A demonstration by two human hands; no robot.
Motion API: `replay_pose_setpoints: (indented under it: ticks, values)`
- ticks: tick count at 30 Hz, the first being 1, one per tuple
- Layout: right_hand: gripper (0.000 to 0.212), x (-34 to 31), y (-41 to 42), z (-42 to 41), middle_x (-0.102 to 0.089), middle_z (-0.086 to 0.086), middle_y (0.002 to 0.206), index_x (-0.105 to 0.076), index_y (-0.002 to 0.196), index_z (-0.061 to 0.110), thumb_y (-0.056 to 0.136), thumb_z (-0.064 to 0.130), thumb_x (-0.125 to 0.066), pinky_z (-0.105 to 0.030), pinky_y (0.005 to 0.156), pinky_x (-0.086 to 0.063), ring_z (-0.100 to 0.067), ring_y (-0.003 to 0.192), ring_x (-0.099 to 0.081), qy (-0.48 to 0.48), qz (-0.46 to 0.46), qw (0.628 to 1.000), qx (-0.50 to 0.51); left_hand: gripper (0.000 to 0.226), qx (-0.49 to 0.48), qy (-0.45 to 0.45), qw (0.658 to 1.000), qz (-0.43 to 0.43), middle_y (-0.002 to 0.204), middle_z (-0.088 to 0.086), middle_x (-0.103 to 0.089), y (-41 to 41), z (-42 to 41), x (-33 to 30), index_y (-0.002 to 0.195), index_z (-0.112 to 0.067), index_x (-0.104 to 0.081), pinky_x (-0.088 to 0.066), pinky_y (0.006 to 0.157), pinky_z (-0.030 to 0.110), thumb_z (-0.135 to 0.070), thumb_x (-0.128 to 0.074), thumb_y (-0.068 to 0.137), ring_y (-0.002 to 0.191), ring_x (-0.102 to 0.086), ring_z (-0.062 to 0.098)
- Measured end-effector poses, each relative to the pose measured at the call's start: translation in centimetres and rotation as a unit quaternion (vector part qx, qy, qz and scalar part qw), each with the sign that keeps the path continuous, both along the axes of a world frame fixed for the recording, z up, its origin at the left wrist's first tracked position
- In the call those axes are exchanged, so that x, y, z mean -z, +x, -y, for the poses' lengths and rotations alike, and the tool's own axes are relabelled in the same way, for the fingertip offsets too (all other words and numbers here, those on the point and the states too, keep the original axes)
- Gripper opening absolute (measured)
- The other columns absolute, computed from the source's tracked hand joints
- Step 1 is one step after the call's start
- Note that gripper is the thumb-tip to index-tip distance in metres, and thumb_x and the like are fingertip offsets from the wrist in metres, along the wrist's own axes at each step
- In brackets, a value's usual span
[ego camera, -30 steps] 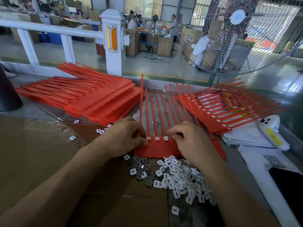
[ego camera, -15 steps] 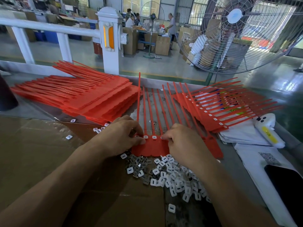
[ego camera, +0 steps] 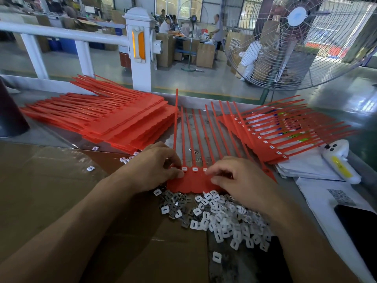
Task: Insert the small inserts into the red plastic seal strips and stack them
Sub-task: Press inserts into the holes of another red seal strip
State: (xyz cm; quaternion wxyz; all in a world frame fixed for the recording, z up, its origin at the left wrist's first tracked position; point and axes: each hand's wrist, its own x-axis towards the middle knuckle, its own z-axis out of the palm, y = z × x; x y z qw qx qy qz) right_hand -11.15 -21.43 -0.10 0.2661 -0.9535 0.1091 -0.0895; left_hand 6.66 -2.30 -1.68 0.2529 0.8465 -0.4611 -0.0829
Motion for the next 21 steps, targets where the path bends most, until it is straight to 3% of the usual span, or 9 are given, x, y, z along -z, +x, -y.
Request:
replay_pose_setpoints:
  ticks: [3, 7, 16, 21]
  values:
    - [0.008, -0.5, -0.5, 0.3, -0.064, 0.022, 0.095, -0.078, 0.097, 0.038, 0.09, 0.034, -0.078, -0.018, 0.078, -0.043, 0.005, 0.092, -0.062, 0.02, -0.024, 0.999, -0.038, 0.025, 0.0, 0.004, 1.0, 0.0, 0.116, -0.015, -0.051, 0.1, 0.0, 0.0, 0.106, -0.039, -0.069, -0.046, 0.099, 0.032, -0.052, -0.074, 0.085, 0.111, -0.049, 0.006]
    - [0.008, -0.7, -0.5, -0.4, -0.06, 0.027, 0.101, -0.078, 0.095, 0.037, 0.088, 0.036, -0.081, -0.017, 0.074, -0.045, 0.005, 0.092, -0.061, 0.016, -0.051, 0.995, -0.086, 0.026, -0.001, 0.008, 1.0, 0.003, 0.117, -0.016, -0.05, 0.1, 0.0, 0.1, 0.107, -0.041, -0.069, -0.047, 0.098, 0.033, -0.054, -0.073, 0.085, 0.111, -0.049, 0.005]
    - [0.013, -0.5, -0.4, -1.1, -0.054, 0.031, 0.103, -0.067, 0.088, 0.036, 0.088, 0.034, -0.08, -0.017, 0.074, -0.041, 0.008, 0.091, -0.056, -0.011, -0.076, 0.994, -0.074, 0.026, -0.002, 0.006, 1.0, 0.002, 0.116, -0.018, -0.05, 0.1, -0.1, 0.1, 0.107, -0.04, -0.068, -0.048, 0.098, 0.032, -0.053, -0.074, 0.085, 0.11, -0.049, 0.004]
    - [0.012, -0.6, -0.7, -1.0, -0.065, 0.028, 0.097, -0.065, 0.091, 0.039, 0.092, 0.034, -0.076, -0.018, 0.069, -0.046, 0.004, 0.086, -0.063, 0.04, -0.046, 0.996, -0.063, 0.026, -0.003, 0.009, 1.0, -0.001, 0.118, -0.018, -0.049, 0.0, -0.1, -0.2, 0.108, -0.04, -0.068, -0.048, 0.098, 0.032, -0.053, -0.073, 0.086, 0.111, -0.048, 0.004]
